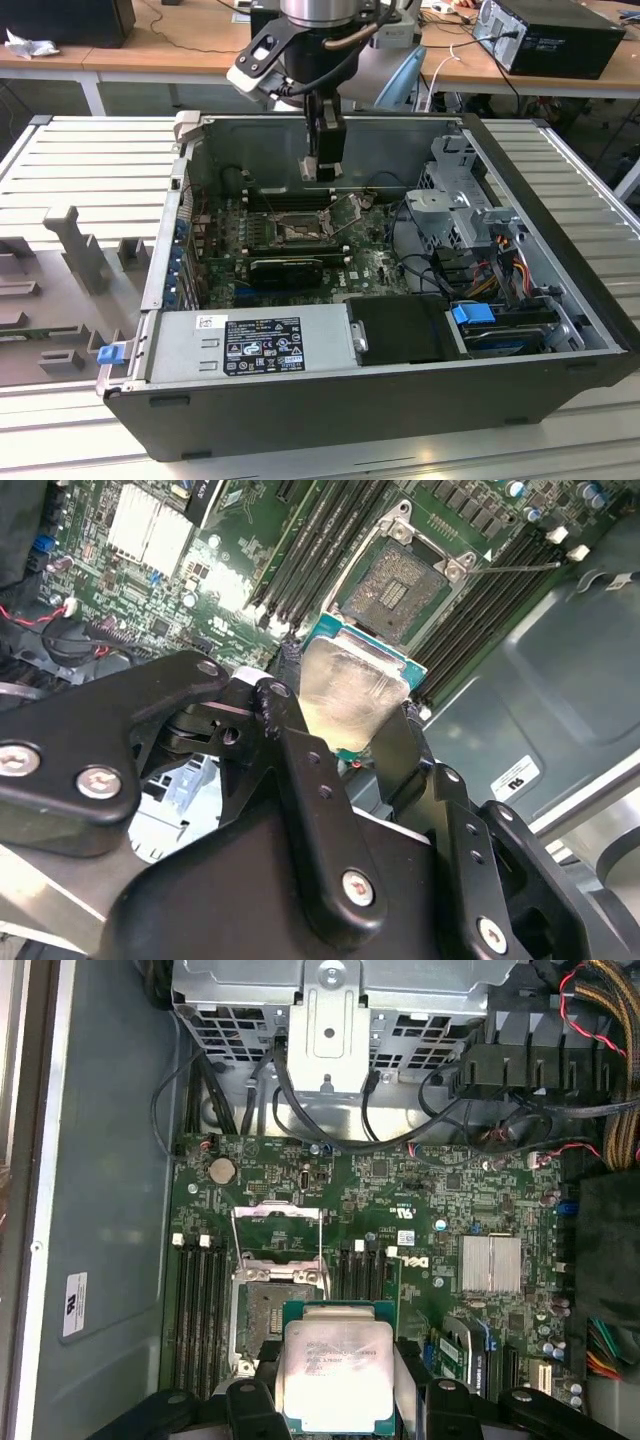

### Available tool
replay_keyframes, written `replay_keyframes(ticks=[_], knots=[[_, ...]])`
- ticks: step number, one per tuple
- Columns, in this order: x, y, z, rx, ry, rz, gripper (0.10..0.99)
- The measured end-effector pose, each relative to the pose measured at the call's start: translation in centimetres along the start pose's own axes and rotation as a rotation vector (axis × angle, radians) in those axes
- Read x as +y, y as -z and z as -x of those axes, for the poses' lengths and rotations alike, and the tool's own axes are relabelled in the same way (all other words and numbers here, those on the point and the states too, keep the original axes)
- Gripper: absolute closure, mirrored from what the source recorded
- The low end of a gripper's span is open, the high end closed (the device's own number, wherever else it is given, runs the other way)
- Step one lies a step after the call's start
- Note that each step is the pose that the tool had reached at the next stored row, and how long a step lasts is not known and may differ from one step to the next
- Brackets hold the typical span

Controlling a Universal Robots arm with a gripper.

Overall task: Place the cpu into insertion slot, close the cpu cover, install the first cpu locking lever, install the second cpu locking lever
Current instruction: 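Place the cpu into insertion slot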

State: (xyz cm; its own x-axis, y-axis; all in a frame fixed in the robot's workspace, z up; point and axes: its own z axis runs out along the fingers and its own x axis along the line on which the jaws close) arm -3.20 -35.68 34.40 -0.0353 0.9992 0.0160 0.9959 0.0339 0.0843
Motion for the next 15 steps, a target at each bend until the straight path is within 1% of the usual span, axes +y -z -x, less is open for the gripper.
replay_keyframes(ticks=[9,15], knots=[[-0.03,-0.38,0.01,-0.0041,-0.048,0.001,0.561],[-0.05,-0.54,0.01,-0.006,-0.071,0.001,0.561]])
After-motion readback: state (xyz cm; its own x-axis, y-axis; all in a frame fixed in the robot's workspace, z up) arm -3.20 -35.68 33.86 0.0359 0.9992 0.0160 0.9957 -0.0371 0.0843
